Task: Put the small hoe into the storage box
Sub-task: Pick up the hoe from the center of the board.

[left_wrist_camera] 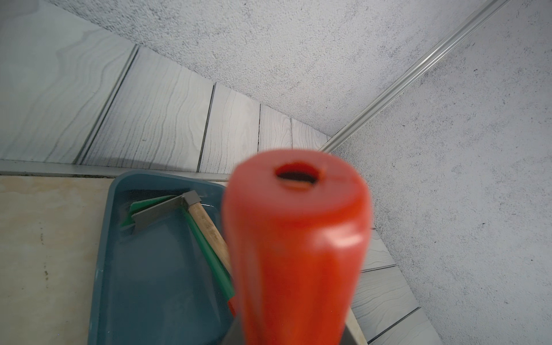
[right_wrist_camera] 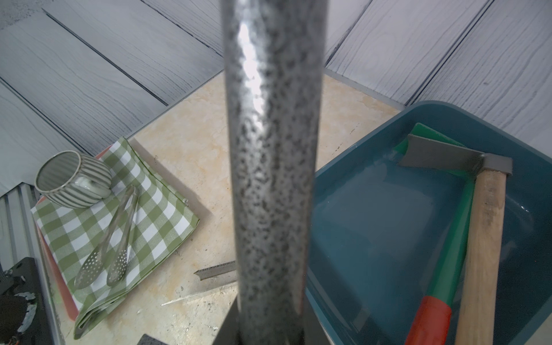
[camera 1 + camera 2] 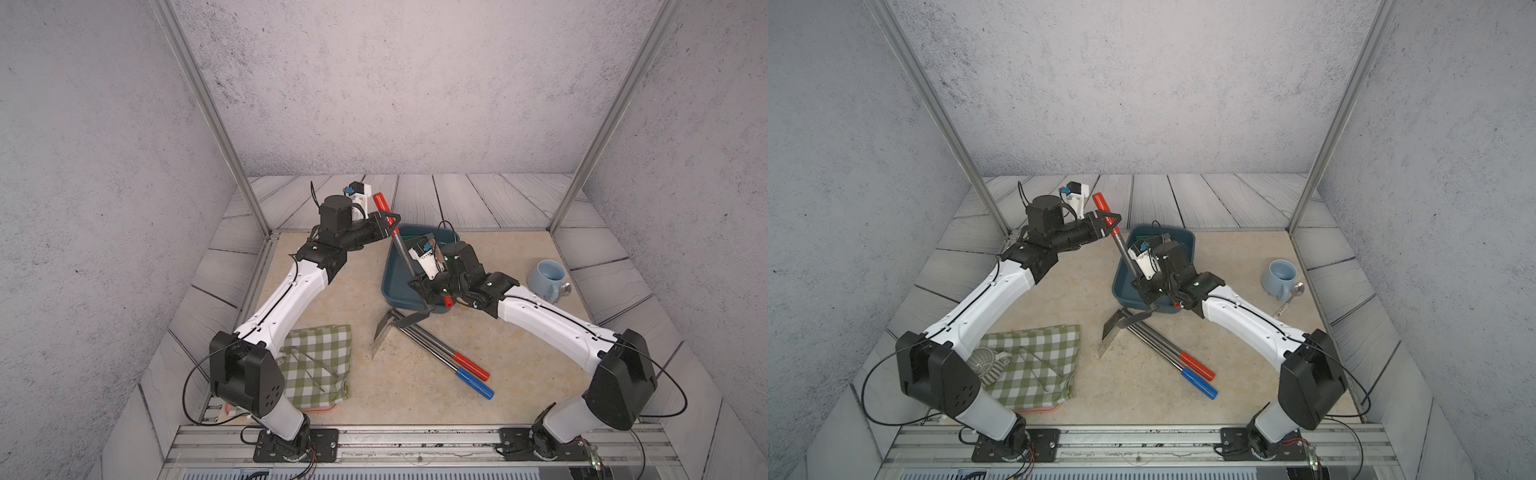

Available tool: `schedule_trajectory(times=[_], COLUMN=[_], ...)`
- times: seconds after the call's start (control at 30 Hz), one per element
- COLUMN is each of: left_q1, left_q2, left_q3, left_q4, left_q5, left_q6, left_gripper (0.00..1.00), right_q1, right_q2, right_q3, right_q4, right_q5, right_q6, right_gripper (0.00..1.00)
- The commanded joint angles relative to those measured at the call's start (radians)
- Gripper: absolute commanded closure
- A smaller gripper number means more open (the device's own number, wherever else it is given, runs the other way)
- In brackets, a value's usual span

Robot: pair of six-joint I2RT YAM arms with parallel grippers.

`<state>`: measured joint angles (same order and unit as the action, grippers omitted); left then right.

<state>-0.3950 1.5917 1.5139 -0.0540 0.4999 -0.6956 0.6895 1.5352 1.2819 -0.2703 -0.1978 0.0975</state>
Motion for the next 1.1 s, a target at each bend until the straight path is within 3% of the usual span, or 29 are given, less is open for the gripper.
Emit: schedule_trajectory(times=[0.0, 0.23, 0.43, 0.57, 0.77, 0.83, 1.07], left_q1=[0.004, 0.004, 0.005, 0.004, -0.006, -0.021, -0.079], left_q2=[-0.004, -0.005, 0.017, 0.012, 0.004, -0.008, -0.058], left_q3=[0.035, 0.054, 0.11, 0.134, 0.134, 0.12, 0.054], left_q4=[0.011, -0.005, -0.051, -0.078, -0.048, -0.041, 0.008], left_q5=[0.056, 0.062, 0.062, 0.002, -0.074, -0.109, -0.174], left_q6=[-0.009, 0.044, 0.131, 0.205, 0.309, 0.371, 0.548], left_gripper=[1.0, 1.0, 1.0, 1.0, 1.0, 1.0, 1.0], right_q1=[-0.026, -0.035, -0.04, -0.047, -0.101, -0.133, -0.187], right_q2=[0.006, -0.009, -0.08, -0.153, -0.225, -0.228, -0.168], right_q3=[0.014, 0.033, 0.036, 0.015, -0.014, -0.033, -0.096], right_q4=[0.037, 0.006, -0.07, -0.123, -0.124, -0.064, 0.207], right_q5=[0.052, 0.035, 0.05, 0.053, -0.165, -0.305, -0.61], right_q6=[0.048, 0.057, 0.1, 0.174, 0.373, 0.48, 0.835], right_gripper=[0.65, 0.31, 0.23, 0.18, 0.15, 0.14, 0.13])
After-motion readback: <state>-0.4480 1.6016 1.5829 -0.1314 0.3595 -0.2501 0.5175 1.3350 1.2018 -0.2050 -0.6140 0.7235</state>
